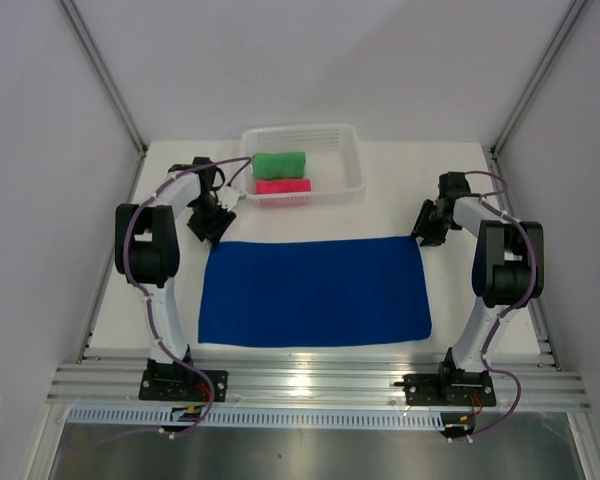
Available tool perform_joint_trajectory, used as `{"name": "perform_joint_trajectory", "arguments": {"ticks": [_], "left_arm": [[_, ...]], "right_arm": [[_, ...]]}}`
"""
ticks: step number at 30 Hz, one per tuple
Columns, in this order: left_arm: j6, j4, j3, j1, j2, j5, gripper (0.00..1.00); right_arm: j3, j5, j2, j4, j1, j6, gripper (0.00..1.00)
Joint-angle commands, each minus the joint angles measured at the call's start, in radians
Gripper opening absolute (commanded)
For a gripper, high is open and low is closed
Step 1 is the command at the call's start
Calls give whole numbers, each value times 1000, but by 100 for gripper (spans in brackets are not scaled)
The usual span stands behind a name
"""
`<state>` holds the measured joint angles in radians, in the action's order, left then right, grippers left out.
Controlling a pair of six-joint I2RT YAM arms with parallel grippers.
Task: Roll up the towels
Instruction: Fold the towel
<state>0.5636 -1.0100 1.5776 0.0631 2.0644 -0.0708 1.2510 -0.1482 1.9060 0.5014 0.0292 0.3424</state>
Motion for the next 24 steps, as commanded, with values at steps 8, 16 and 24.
{"name": "perform_joint_trajectory", "arguments": {"ticks": [8, 16, 24], "left_arm": [[51, -84, 124, 4, 88, 2, 49], [56, -117, 124, 4, 83, -98, 2], [19, -75, 70, -9, 45, -124, 1]], "right_arm": [[-35, -51, -4, -37, 3, 1, 37], [-71, -77, -18, -75, 8, 24, 7], [-93, -88, -58, -75, 24, 15, 0]]}}
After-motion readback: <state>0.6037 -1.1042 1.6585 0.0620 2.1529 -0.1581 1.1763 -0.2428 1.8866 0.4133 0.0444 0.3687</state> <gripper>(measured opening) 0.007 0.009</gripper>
